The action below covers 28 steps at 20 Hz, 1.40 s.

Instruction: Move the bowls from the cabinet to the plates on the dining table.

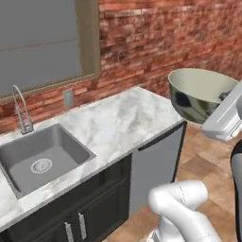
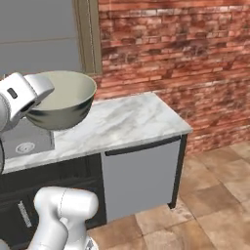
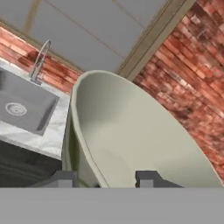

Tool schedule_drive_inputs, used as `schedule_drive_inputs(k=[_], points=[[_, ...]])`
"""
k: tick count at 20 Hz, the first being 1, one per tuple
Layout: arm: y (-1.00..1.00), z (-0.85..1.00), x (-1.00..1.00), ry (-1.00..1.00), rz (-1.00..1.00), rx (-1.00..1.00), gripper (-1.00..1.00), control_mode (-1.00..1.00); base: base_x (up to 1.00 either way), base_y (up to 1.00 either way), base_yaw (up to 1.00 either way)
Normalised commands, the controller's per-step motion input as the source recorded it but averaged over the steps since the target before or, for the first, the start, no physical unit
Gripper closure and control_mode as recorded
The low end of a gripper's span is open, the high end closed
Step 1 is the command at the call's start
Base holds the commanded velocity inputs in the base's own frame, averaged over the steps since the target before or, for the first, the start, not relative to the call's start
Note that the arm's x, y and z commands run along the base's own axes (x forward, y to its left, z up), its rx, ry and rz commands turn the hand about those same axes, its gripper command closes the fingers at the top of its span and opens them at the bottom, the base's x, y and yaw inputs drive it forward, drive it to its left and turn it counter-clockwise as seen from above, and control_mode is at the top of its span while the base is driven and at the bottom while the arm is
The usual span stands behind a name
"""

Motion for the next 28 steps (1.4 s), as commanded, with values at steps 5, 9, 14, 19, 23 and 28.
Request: schedule_drive_inputs(k=[5,9,14,19,23,28], points=[[0.0,0.0,0.0,0.0,0.0,0.0,1.0,1.0,0.09,-0.04,-0.94],[0.0,0.0,0.0,0.0,0.0,0.0,1.0,1.0,0.06,0.0,-0.96],[0.0,0.0,0.0,0.0,0.0,0.0,1.0,1.0,0.29,0.0,-0.86],[0.0,0.0,0.0,0.0,0.0,0.0,1.0,1.0,0.49,0.07,-0.74],[0.0,0.0,0.0,0.0,0.0,0.0,1.0,1.0,0.99,0.77,-0.27],[0.0,0.0,0.0,0.0,0.0,0.0,1.0,1.0,1.0,0.52,-0.11]])
